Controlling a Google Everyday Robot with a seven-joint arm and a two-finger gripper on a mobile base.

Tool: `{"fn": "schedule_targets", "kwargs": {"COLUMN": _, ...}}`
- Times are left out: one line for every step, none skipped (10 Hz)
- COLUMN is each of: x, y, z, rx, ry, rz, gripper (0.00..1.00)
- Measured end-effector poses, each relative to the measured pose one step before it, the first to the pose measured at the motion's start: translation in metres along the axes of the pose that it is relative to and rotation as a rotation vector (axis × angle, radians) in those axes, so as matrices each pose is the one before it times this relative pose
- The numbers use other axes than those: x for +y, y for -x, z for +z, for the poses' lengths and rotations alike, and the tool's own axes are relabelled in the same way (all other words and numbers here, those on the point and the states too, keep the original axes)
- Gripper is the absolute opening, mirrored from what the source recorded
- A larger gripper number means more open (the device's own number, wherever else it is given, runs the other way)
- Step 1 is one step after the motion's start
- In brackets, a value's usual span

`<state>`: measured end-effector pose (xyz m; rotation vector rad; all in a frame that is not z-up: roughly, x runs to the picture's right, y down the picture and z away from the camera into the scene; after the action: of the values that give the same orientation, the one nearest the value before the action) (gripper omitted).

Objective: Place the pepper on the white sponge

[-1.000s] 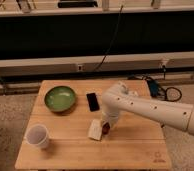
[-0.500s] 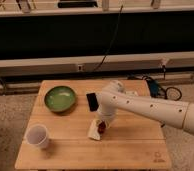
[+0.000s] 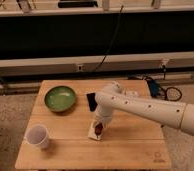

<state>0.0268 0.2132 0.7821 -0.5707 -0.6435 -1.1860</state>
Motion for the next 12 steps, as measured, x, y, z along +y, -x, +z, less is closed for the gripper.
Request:
{"fn": "schedule_targets", "kwargs": {"x": -0.00226, "y": 0.00105, "z": 0.00047, "rx": -0.0011, "ry": -0.00511, "rz": -0.00463, "gripper": 0.0}}
{"fn": "schedule_targets", "kwargs": {"x": -0.003, "y": 0.00069, "z": -0.00021, "rx": 0.00073, "ry": -0.00682, "rz": -0.00529, "gripper": 0.0}}
{"fn": "schedule_targets", "kwargs": {"x": -0.00133, "y": 0.00044, "z": 0.00042, "rx": -0.00008, "ry": -0.0034, "rz": -0.00294, "gripper": 0.0}}
{"fn": "schedule_targets", "kwargs": {"x": -0.00297, "y": 0.00063, "z": 0.00086, "rx": 0.00023, "ry": -0.00579, "rz": -0.00595, "gripper": 0.01}}
{"fn": "schedule_targets", "kwargs": {"x": -0.00119, "y": 0.00019, "z": 0.00081, "rx": 0.00451, "ry": -0.00122, "rz": -0.0056, "gripper": 0.05}}
{"fn": "schedule_targets", "kwargs": {"x": -0.00034, "y": -0.00021, "z": 0.00184, "rx": 0.00428, "ry": -0.00158, "rz": -0.00004, "gripper": 0.13}}
{"fn": "schedule_targets", "kwargs": {"x": -0.00035, "y": -0.00078, "z": 0.00234, "rx": 0.00643, "ry": -0.00403, "rz": 0.00298, "gripper": 0.25}}
{"fn": "schedule_targets", "kwargs": {"x": 0.00008, "y": -0.00077, "z": 0.00136, "rx": 0.00285, "ry": -0.00394, "rz": 0.00374, "gripper": 0.33}}
{"fn": "schedule_targets", "kwargs": {"x": -0.00066, "y": -0.00076, "z": 0.00099, "rx": 0.00303, "ry": -0.00475, "rz": 0.0031, "gripper": 0.43}}
{"fn": "schedule_targets", "kwargs": {"x": -0.00092, "y": -0.00045, "z": 0.00059, "rx": 0.00219, "ry": -0.00393, "rz": 0.00319, "gripper": 0.56}}
{"fn": "schedule_targets", "kwargs": {"x": -0.00065, "y": -0.00031, "z": 0.00023, "rx": 0.00106, "ry": -0.00184, "rz": 0.00187, "gripper": 0.65}}
{"fn": "schedule_targets", "kwargs": {"x": -0.00074, "y": 0.00044, "z": 0.00041, "rx": -0.00077, "ry": -0.00279, "rz": 0.00139, "gripper": 0.75}}
